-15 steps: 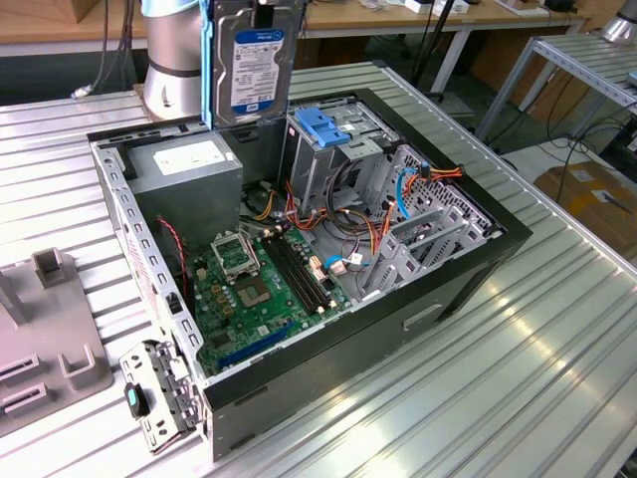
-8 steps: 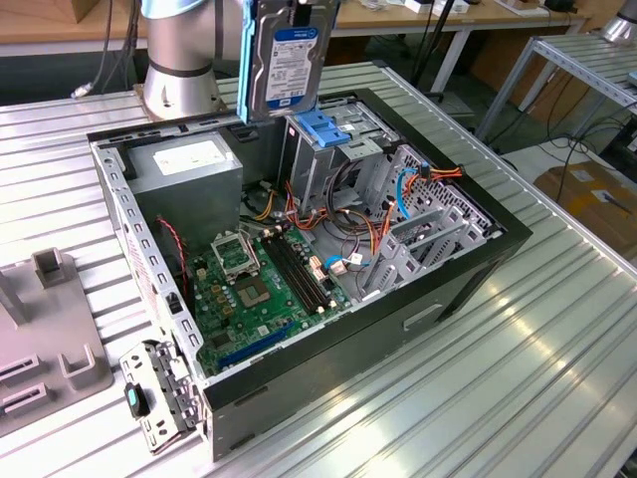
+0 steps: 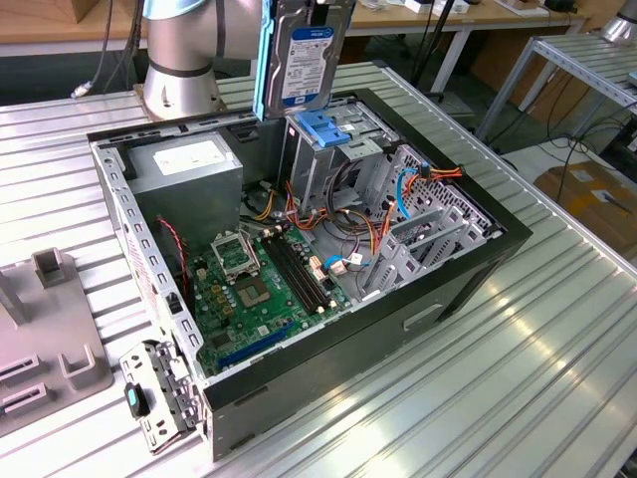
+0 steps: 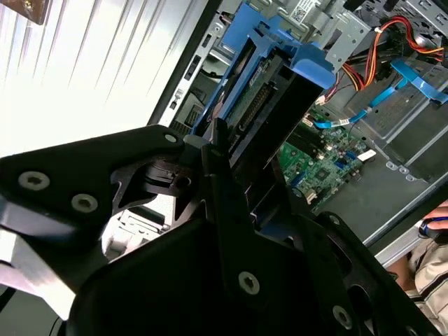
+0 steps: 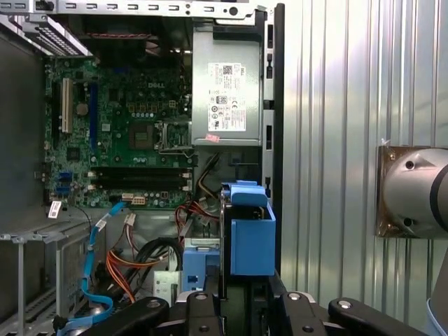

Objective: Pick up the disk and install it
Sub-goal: 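Pick up the disk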

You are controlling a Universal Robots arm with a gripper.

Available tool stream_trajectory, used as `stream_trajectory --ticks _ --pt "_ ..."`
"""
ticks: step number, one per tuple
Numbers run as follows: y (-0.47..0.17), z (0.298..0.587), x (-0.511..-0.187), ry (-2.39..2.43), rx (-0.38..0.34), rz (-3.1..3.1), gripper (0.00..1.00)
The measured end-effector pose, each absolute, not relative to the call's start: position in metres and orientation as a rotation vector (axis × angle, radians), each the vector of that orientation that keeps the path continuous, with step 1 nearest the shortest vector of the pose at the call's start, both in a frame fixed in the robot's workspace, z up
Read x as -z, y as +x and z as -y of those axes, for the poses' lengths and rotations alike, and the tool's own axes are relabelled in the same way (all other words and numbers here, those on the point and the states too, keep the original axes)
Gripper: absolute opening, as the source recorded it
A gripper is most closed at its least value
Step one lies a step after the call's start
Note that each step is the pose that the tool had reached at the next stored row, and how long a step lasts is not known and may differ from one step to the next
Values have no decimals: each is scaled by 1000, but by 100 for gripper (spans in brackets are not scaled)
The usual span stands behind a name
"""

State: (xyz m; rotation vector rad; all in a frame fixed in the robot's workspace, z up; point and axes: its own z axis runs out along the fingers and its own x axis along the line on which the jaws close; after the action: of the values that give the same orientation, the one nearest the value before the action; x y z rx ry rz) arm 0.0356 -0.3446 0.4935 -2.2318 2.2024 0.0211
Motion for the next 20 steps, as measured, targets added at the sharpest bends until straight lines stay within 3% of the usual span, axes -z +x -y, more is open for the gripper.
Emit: stream_trajectory --ticks 20 --pt "101 345 -493 -2232 -21 -2202 35"
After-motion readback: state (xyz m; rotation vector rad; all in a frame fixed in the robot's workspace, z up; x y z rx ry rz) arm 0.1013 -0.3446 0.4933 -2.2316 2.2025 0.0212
